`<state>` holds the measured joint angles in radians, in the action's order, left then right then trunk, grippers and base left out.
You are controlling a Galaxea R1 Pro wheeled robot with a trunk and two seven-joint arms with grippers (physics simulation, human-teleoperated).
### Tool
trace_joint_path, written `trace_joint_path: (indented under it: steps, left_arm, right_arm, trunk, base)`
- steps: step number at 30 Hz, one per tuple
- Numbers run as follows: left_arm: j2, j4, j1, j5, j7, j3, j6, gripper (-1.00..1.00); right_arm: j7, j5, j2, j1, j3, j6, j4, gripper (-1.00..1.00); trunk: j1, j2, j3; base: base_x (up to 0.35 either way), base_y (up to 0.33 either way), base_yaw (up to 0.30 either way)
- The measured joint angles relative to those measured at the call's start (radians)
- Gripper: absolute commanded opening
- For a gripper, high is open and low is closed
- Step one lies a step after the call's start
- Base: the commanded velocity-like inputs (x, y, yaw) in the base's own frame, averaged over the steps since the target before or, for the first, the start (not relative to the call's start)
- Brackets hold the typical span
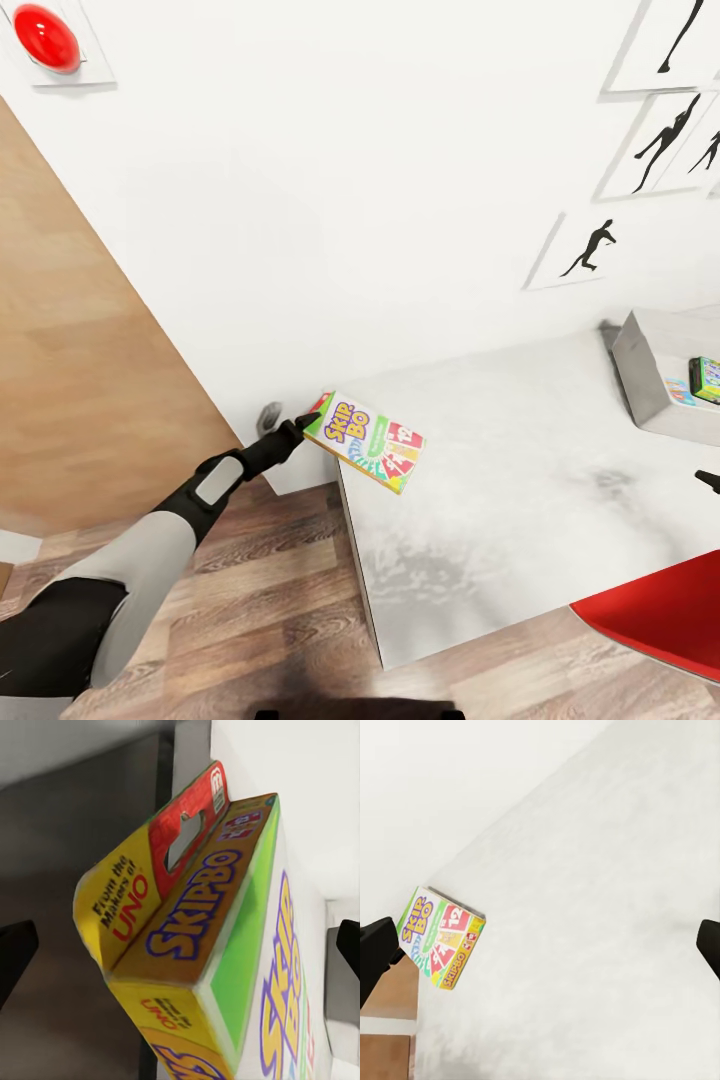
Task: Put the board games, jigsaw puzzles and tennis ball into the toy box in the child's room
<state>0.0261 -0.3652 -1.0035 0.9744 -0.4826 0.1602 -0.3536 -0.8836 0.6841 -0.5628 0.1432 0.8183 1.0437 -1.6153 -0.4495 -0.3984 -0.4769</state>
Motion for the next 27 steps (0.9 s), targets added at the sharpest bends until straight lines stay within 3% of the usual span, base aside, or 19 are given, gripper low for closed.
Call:
trace_joint_path:
  steps: [27]
  left_arm:
    - [0.008,0.001,-0.001,0.000,0.000,0.000,0.002,1.00]
  right_arm:
    - [0.000,0.000,0.000,0.000,0.004,0.000,0.000,1.00]
  trunk:
    - [0.000,0.000,0.000]
  base:
    - [0.000,0.000,-0.011]
